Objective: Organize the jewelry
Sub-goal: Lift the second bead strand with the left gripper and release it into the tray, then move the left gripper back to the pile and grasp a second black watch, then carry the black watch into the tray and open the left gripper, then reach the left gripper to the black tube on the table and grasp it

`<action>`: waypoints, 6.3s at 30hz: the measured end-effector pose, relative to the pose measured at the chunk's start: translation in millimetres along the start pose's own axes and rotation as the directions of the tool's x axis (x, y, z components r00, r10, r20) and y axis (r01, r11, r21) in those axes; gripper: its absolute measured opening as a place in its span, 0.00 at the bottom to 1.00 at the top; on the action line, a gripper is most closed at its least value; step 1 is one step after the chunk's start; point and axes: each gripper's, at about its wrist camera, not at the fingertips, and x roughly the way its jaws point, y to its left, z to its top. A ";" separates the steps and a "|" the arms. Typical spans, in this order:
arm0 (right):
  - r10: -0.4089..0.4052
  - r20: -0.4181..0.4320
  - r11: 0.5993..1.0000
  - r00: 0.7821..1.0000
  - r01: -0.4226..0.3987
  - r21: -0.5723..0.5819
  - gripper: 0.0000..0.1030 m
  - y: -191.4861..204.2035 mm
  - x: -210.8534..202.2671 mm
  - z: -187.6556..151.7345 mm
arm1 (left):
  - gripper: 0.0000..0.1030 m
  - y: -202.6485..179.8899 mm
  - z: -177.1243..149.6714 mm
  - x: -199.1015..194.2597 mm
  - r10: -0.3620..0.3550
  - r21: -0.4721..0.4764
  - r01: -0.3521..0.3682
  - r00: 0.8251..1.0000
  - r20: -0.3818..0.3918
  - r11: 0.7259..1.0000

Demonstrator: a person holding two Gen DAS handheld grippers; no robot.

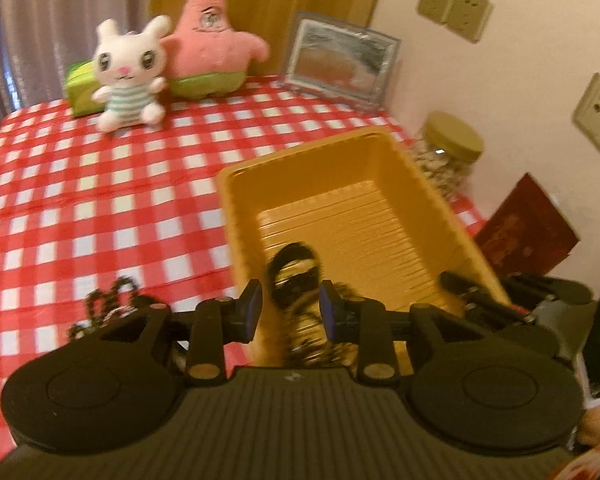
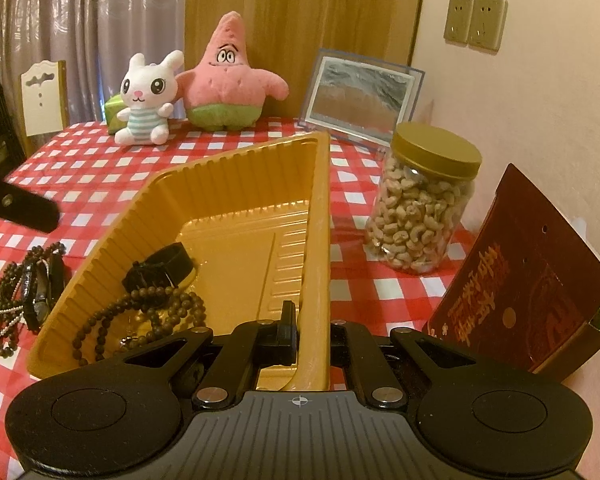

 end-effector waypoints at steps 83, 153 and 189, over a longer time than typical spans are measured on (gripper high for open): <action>-0.083 0.079 0.990 0.993 0.091 -0.104 0.03 23.3 5.6 13.2 | 0.29 79.2 -59.9 51.8 0.163 -0.135 -0.163 0.987 -0.017 0.977; -0.051 0.023 0.999 0.998 0.051 0.004 0.03 9.7 21.0 11.2 | 0.25 19.1 -10.7 12.4 0.002 -0.229 0.015 0.997 0.073 0.973; -0.133 0.024 0.990 0.991 0.132 0.040 0.04 9.5 17.2 10.0 | 0.37 65.6 -57.4 59.2 0.208 -0.209 -0.209 0.978 -0.030 0.955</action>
